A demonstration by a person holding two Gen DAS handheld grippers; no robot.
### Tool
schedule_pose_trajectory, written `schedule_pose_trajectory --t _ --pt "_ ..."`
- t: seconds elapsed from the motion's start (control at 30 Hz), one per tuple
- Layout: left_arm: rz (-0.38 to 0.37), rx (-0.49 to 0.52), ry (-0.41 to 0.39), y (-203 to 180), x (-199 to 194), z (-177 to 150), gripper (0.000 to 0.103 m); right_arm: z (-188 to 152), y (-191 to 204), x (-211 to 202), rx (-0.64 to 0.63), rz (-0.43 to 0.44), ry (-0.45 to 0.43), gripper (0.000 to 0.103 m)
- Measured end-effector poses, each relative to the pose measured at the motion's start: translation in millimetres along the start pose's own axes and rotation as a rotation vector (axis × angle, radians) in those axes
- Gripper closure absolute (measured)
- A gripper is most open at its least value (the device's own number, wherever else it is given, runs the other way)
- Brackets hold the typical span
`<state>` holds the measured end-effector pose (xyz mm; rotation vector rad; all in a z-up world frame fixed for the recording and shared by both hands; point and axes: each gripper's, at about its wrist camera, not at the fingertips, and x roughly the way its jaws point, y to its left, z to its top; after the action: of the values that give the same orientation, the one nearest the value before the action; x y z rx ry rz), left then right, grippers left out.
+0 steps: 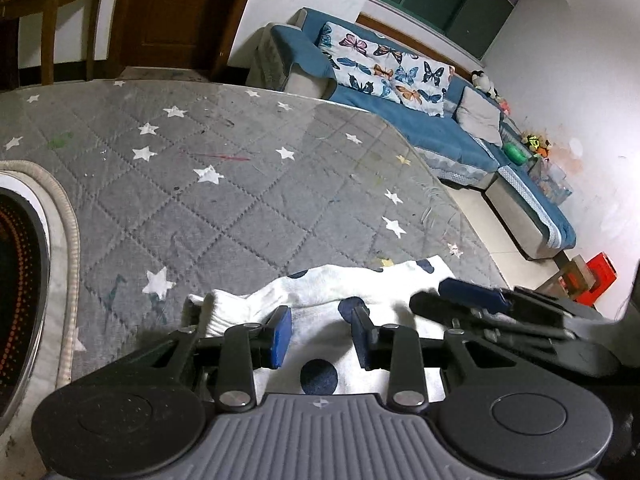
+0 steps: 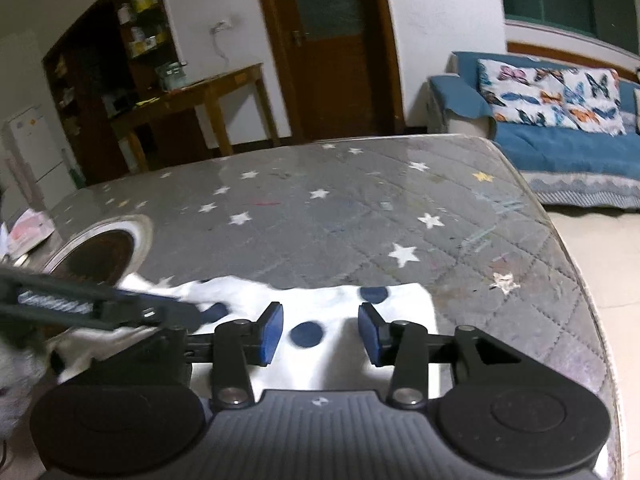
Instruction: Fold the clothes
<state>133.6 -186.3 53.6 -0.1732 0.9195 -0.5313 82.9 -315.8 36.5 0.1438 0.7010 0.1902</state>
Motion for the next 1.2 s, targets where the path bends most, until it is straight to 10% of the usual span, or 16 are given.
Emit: schedule_pose_trajectory --t 0.67,1.2 --pt "0.050 0.034 -0.021 -5.4 2.0 -7.6 0.066 -76.7 65.7 -57.7 -0.207 0.061 0.051 0.060" --pt "0.095 0.143 -0.081 -20.0 -13.2 -20.5 0.060 -82.1 32.7 -81.6 -0.088 -0.018 0.002 0.057"
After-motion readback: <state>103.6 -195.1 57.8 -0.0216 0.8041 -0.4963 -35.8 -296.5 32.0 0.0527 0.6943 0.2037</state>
